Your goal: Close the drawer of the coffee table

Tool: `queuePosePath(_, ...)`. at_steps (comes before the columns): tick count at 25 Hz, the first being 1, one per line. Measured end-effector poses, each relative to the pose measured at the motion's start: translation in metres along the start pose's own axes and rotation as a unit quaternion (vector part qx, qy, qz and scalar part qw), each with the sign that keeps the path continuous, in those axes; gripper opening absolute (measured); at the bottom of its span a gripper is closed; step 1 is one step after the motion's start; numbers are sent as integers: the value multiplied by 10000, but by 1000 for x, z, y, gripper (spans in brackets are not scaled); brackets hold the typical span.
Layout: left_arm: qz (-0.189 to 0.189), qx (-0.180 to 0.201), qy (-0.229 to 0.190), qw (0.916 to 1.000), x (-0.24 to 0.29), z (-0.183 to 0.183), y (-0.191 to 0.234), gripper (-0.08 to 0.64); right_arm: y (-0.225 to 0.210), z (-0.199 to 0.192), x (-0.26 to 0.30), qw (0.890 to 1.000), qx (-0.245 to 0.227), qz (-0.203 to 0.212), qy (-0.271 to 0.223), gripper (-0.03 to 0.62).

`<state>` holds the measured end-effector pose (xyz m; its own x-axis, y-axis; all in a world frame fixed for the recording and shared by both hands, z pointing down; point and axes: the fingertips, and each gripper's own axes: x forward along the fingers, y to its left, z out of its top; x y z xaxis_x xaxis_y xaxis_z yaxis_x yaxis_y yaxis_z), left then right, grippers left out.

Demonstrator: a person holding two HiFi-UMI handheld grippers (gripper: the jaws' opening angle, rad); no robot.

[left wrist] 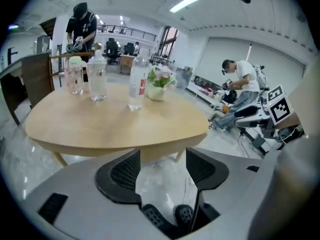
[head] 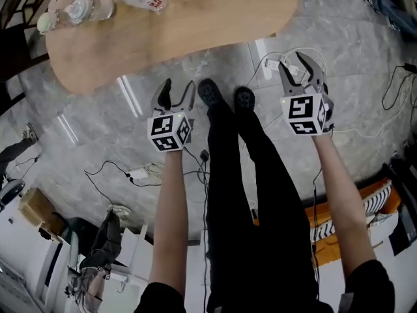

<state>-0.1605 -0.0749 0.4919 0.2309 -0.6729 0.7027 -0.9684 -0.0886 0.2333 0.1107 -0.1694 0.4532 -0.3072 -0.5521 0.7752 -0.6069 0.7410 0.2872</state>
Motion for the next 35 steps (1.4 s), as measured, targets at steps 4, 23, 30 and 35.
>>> queuePosePath(4,-55,130,-342,9993,-41,46,-36,295,-6,33,-46,9994,78,-7,-325,190)
queuePosePath(23,309,685,-2063,9756,-322,216,-146,291,-3,179,-306,9684,1305,212,-2114,190)
queuePosePath(30,46,818,-2572,9629,-436,205,-186,285,34,193,-417,9498,1527,122,-2729,190)
queuePosePath(35,-196,912,-2838,9543,-504,177,-216,264,69,189,-489,9408,1603,201,-2980,190)
